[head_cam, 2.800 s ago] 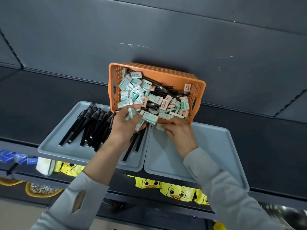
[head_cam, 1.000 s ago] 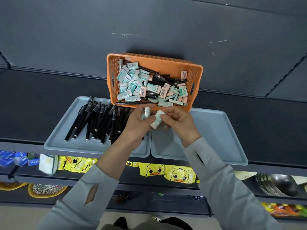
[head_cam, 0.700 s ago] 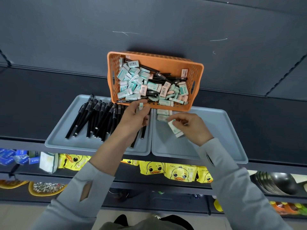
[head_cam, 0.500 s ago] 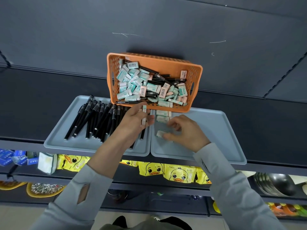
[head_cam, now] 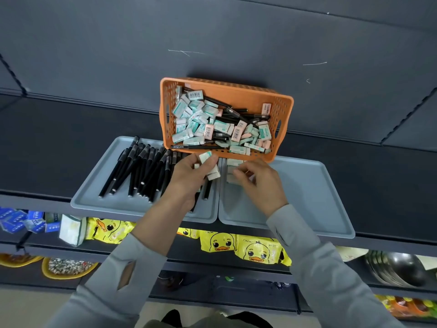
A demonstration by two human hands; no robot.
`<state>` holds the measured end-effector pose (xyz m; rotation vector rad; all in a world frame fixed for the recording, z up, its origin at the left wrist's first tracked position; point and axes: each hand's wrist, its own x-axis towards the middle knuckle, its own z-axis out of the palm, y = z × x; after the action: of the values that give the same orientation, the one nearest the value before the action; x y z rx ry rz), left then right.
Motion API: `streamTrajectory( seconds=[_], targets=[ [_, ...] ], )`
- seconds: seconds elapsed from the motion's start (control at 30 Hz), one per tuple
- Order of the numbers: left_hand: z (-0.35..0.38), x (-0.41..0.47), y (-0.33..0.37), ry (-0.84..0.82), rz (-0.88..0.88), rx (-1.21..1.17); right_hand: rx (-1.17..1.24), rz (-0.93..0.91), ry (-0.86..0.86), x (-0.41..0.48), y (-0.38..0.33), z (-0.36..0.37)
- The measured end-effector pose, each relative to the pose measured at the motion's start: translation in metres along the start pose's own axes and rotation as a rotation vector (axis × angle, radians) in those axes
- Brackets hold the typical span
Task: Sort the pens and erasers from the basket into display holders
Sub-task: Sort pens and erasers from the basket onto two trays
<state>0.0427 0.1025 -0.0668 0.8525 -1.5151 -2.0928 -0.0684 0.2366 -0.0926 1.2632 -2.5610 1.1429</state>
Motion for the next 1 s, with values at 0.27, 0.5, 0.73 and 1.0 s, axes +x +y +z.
streamTrajectory(
  seconds=[0.27,0.5,0.73,1.0],
  targets=[
    [0.015,0.002,0.004,0.002,-0.041,-0.006,0.76,0.27,-0.179,0.01,-0.027,-0.006],
    [-0.005,0.008,0.015,0.027,-0.158,-0.369,0.203,0.173,-0.398,-0.007,0.014,-0.036],
    [-0.001,-0.006,0.001,-0.139,-0.034,-0.137,-0.086,-0.019,-0.209,-0.017,0.014,-0.016],
    [-0.001,-0.016,-0.011,-0.129,0.202,0.317,-0.127,-0.004,-0.004,-0.018,0.018,-0.022]
  ],
)
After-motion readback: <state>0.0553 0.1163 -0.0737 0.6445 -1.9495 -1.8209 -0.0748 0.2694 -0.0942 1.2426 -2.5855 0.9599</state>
